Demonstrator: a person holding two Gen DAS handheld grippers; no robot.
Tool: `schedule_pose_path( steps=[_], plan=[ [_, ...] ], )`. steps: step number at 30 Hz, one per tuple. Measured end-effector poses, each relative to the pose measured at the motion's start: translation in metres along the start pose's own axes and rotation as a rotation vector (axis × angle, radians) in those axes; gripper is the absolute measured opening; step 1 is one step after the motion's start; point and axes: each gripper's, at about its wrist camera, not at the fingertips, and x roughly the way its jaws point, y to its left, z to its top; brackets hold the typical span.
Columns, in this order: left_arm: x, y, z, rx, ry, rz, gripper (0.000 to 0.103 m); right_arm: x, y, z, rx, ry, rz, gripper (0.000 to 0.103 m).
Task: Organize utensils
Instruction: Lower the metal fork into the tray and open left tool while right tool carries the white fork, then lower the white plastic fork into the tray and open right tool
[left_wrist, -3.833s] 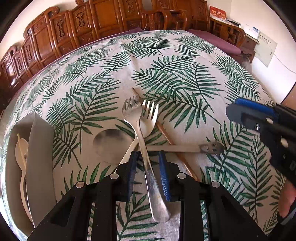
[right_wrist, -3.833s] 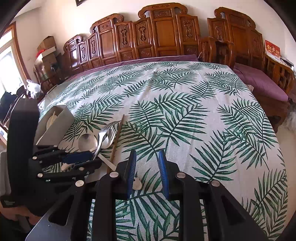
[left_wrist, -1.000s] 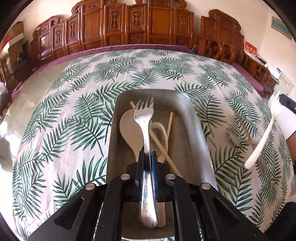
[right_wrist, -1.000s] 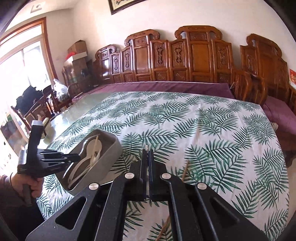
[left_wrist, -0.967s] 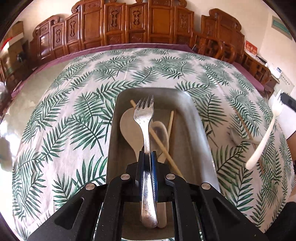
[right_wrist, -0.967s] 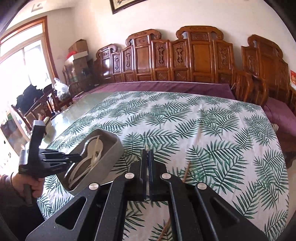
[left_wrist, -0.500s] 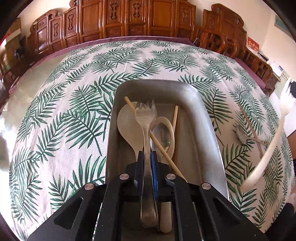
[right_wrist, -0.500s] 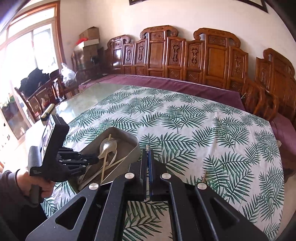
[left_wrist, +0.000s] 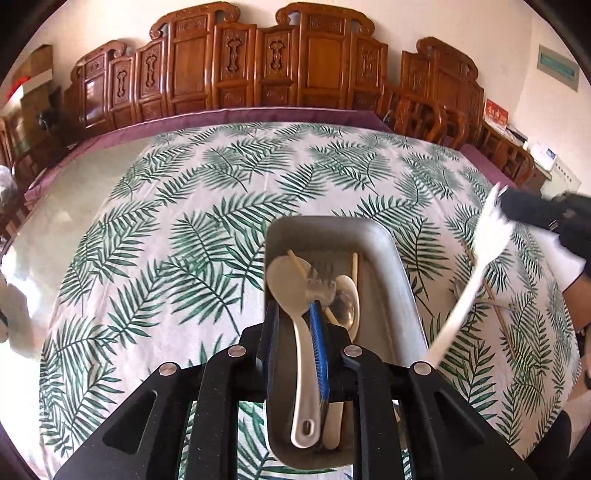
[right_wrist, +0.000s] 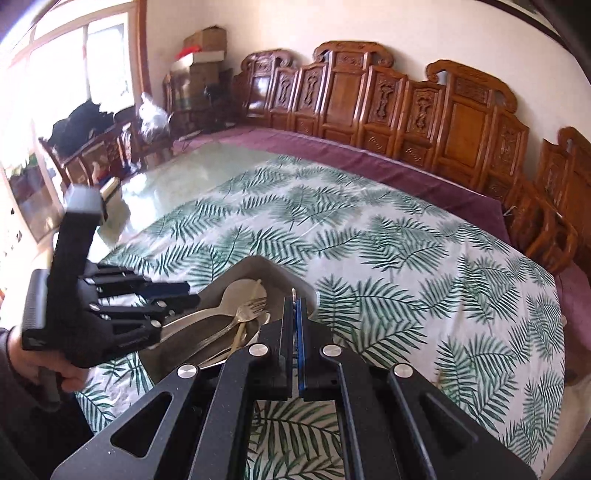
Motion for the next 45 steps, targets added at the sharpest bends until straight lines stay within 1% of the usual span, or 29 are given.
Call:
schedule_pose_path(
  steps=[9,14,23,33,43,45],
  plan=[
    [-0.014,0.017,0.005,-0.034,-0.033,-0.011,0.019,0.044,0.022,0.002,-0.043,0.102,0.023,0.002],
    [-0.018,0.024,0.007,-0.051,-0.047,-0.010,0.023,0.060,0.025,0.004,-0.041,0.125,0.023,0.003],
    [-0.022,0.036,0.011,-0.077,-0.063,-0.001,0.024,0.083,0.031,0.017,0.003,0.109,0.037,0.003],
    [-0.023,0.040,0.011,-0.086,-0.063,0.003,0.024,0.110,0.033,0.017,0.046,0.118,0.037,0.003],
    [-0.021,0.037,0.011,-0.069,-0.064,0.012,0.024,0.103,0.024,0.022,0.062,0.060,0.023,0.006],
    [-0.021,0.035,0.011,-0.067,-0.064,0.014,0.024,0.099,0.022,0.023,0.064,0.049,0.028,0.012]
  ],
)
